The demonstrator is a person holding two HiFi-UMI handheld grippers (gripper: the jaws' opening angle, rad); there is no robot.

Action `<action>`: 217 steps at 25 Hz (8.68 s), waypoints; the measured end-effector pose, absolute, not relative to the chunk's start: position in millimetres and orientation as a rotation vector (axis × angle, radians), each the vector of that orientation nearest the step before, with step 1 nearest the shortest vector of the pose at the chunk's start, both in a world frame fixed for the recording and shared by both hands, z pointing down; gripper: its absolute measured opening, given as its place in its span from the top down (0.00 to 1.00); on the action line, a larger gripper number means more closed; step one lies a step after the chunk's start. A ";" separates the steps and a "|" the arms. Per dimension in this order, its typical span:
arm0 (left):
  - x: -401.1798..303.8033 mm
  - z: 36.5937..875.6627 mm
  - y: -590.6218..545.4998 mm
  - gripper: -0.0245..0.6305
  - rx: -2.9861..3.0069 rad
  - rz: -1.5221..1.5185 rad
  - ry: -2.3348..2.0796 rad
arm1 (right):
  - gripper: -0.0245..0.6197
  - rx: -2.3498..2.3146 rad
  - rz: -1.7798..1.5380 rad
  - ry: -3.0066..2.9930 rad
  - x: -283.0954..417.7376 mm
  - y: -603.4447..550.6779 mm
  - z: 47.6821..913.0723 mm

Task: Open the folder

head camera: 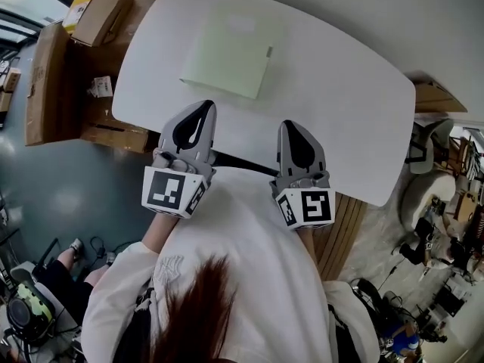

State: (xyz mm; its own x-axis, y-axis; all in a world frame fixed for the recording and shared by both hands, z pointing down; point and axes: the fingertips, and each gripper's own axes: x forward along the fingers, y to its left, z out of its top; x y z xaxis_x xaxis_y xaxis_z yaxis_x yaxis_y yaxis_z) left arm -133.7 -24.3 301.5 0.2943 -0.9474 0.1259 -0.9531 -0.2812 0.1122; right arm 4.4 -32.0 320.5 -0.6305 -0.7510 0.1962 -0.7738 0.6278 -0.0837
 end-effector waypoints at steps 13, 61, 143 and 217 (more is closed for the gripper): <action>-99.0 303.4 -40.1 0.95 2.357 0.053 -1.850 | 0.95 1.220 0.255 -2.751 44.4 -54.9 323.2; -94.6 303.7 -93.0 0.95 2.446 0.093 -1.620 | 0.95 1.235 0.401 -2.686 -13.7 -106.2 345.4; -100.6 388.6 -124.9 0.95 2.447 0.502 -1.521 | 0.95 1.002 0.370 -2.551 -39.3 -192.0 519.3; -52.8 515.0 -99.0 0.77 2.733 1.666 -1.176 | 0.95 0.965 0.271 -2.544 -39.8 -188.1 521.3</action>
